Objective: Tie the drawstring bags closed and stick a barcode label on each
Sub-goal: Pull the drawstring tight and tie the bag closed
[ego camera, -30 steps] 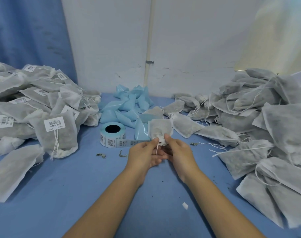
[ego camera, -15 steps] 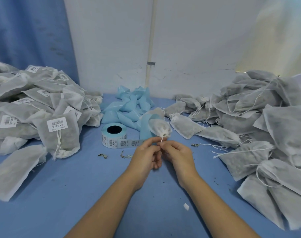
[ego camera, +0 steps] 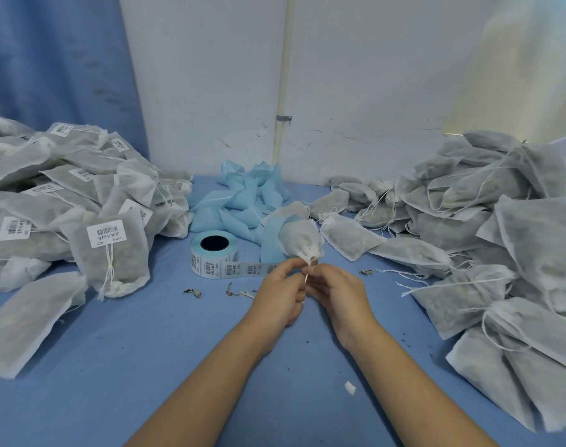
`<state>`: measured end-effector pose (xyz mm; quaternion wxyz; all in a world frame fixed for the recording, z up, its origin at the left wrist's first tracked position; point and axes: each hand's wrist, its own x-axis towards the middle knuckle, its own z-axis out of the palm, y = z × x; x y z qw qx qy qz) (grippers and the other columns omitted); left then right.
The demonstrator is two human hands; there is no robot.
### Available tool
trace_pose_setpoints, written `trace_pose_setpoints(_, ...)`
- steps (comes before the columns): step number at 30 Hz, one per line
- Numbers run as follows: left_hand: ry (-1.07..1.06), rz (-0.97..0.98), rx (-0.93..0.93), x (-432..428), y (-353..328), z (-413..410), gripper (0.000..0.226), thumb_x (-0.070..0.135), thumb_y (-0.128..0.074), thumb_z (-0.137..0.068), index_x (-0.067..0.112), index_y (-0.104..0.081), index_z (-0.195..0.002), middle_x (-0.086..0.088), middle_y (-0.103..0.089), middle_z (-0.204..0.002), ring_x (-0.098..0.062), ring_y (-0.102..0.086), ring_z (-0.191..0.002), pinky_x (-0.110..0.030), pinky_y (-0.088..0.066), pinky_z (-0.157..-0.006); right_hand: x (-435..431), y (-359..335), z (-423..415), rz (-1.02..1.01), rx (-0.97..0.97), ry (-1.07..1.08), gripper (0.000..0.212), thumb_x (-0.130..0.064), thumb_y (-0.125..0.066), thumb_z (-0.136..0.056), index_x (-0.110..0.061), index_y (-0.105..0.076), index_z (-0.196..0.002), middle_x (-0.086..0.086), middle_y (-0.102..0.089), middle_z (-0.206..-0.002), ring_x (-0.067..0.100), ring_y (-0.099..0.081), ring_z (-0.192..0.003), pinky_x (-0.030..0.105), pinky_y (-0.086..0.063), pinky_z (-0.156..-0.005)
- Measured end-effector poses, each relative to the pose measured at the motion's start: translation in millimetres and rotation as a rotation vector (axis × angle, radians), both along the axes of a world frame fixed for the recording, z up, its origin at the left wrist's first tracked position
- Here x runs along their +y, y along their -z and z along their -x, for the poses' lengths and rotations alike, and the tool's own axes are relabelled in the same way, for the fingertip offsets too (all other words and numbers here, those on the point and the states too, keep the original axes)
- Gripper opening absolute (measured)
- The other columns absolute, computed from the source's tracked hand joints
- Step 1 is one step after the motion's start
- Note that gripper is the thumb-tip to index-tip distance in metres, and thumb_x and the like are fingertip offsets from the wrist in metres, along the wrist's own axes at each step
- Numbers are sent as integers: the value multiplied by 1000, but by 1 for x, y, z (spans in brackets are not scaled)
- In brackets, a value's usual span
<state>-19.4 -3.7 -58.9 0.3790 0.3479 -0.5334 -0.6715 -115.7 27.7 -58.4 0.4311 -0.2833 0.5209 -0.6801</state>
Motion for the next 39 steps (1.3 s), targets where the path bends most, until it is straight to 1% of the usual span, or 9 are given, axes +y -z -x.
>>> trace_pose_setpoints(7, 11, -11, -44, 1, -4, 0, 38, -4, -33, -91, 21, -58, -106, 11, -25, -41, -3, -20, -33, -14, -17, -33, 1, -2, 3, 0, -74, -23, 20, 3, -56, -85, -1, -68, -70, 10, -70, -70, 18, -67, -70, 28, -54, -81)
trace_pose_setpoints(16, 12, 2, -100, -2, -2, 5, 41, -2, -35, -88, 28, -57, -107, 12, -30, -37, -4, -24, -31, -16, -18, -36, -1, -4, 4, 32, -298, 6, 15, 2, -54, -89, 1, -65, -79, 9, -71, -69, 14, -70, -65, 21, -58, -67)
trace_pose_setpoints(19, -80, 194, -237, -1, 4, 6, 36, 2, -42, -89, 21, -56, -116, 10, -46, -50, -2, -41, -37, -17, -32, -41, -1, -3, 8, 46, -362, -14, 17, -2, -49, -94, -2, -61, -83, 8, -72, -71, 17, -70, -73, 23, -57, -65)
trace_pose_setpoints(22, -182, 655, -587, 0, 13, -6, 26, 17, -44, -96, 18, -54, -120, 4, -58, -78, -13, -60, -78, -26, -43, -66, -1, -3, 13, 46, -344, -61, 19, -8, -43, -97, -7, -56, -83, 7, -71, -70, 20, -68, -76, 26, -55, -69)
trace_pose_setpoints(24, -239, 827, -779, -2, 12, -14, 23, 27, -39, -100, 18, -54, -115, 2, -60, -103, -21, -57, -97, -33, -42, -76, -3, -2, 14, 21, -116, -9, 18, -9, -47, -95, -9, -58, -81, 0, -65, -61, 16, -61, -67, 25, -53, -70)
trace_pose_setpoints(27, -294, 906, -920, -7, 8, -22, 26, 32, -35, -102, 17, -55, -109, 2, -52, -106, -20, -56, -93, -35, -44, -76, -3, 5, 14, -78, 524, 136, 16, -18, -54, -94, -15, -60, -80, -8, -58, -60, 11, -49, -63, 23, -41, -65)
trace_pose_setpoints(29, -314, 912, -963, -9, 7, -24, 28, 32, -34, -102, 15, -56, -108, 1, -48, -106, -21, -56, -89, -38, -46, -74, -2, 9, 13, -92, 783, 159, 15, -23, -54, -95, -16, -61, -85, -6, -58, -67, 11, -49, -64, 22, -38, -62)
trace_pose_setpoints(35, -355, 1037, -924, -1, 4, -19, 26, 29, -35, -102, 17, -57, -107, 7, -44, -127, -18, -60, -86, -28, -36, -58, 2, 4, 8, -110, 1082, 257, 18, -21, -42, -97, -15, -48, -80, -4, -53, -76, 21, -48, -76, 37, -37, -64)
trace_pose_setpoints(39, -272, 1049, -718, 1, 9, -13, 22, 20, -39, -101, 11, -56, -111, 14, -36, -146, -19, -59, -99, -35, -46, -72, 7, 0, 2, -118, 1341, 250, 17, -21, -41, -98, -12, -55, -92, 1, -57, -97, 23, -48, -93, 42, -41, -77)
